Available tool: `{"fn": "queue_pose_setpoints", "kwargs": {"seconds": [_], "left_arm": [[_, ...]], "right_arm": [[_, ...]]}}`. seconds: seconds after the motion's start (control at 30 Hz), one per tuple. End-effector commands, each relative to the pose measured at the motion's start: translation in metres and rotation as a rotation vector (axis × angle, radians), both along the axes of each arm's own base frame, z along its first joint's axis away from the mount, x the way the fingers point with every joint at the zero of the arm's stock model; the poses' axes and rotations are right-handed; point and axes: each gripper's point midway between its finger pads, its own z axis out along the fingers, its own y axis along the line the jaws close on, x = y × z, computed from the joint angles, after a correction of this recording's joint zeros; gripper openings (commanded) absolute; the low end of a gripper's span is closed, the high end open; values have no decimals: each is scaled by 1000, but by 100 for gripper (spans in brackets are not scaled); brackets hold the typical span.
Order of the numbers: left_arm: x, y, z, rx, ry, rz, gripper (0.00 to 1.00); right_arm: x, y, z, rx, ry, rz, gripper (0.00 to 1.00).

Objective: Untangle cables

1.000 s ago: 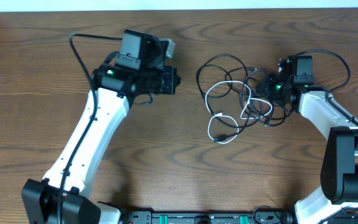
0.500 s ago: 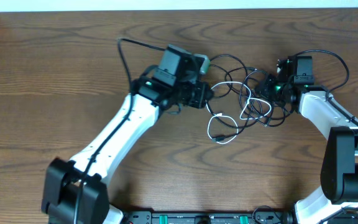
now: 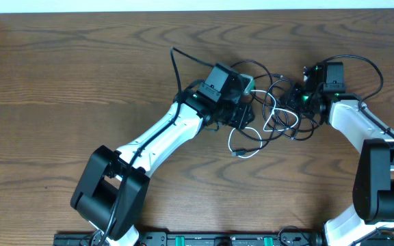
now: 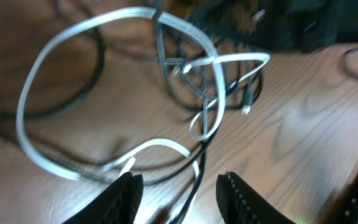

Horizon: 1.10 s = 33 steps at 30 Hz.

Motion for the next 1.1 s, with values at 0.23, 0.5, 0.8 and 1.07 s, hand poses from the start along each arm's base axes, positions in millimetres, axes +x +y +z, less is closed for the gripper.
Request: {"fn": "queue_pose_setpoints", "kwargs": {"seconds": [0.23, 0.5, 0.8, 1.07], "left_arm": [[-4, -31, -5, -95, -89, 13, 43], [4, -38, -24, -100, -194, -12, 45], [8, -49, -69, -80, -195, -47, 45], [2, -59, -72, -86, -209, -77, 45]], "right_arm": [[-1, 0, -4, -6, 2, 25, 1], [-2, 0, -4, -5, 9, 25, 1], [-2, 0, -4, -5, 9, 25, 1], [-2, 0, -5, -11, 7, 26, 1]]}}
